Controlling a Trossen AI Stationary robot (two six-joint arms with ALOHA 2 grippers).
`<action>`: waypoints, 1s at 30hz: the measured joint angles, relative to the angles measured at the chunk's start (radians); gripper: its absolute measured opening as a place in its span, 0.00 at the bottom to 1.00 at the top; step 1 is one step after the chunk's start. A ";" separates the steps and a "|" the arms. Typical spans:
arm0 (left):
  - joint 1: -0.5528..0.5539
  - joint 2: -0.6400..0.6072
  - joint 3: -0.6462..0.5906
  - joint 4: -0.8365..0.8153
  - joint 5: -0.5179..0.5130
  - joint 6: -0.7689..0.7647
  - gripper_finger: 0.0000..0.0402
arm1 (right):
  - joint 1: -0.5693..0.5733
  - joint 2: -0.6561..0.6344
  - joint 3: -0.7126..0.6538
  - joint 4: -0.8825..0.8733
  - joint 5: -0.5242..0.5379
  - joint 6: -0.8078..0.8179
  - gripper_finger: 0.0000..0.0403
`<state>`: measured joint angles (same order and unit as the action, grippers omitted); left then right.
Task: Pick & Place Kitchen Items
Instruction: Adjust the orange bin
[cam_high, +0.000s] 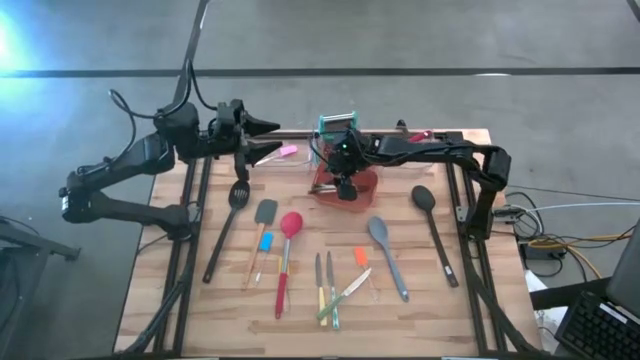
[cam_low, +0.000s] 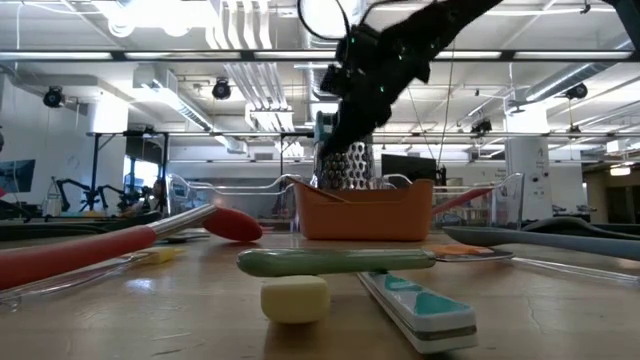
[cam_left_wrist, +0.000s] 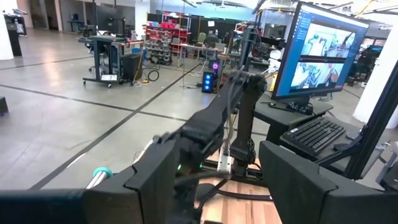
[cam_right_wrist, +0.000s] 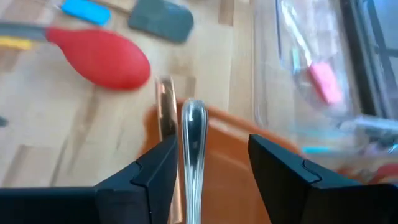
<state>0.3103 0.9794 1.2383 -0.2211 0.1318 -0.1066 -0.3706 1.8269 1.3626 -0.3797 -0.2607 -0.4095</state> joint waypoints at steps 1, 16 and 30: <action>0.000 0.000 0.000 0.000 0.000 0.000 0.58 | 0.004 -0.004 0.022 -0.029 0.002 0.000 0.46; 0.000 0.000 0.000 -0.050 -0.001 0.002 0.58 | 0.060 -0.033 0.382 -0.822 0.177 0.341 0.34; 0.000 0.001 0.000 -0.232 -0.095 0.004 0.58 | -0.061 -0.324 -0.265 -0.456 0.343 0.756 0.14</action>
<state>0.3107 0.9802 1.2381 -0.4530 0.0366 -0.1023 -0.4320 1.5032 1.0972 -0.8354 0.0819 0.3464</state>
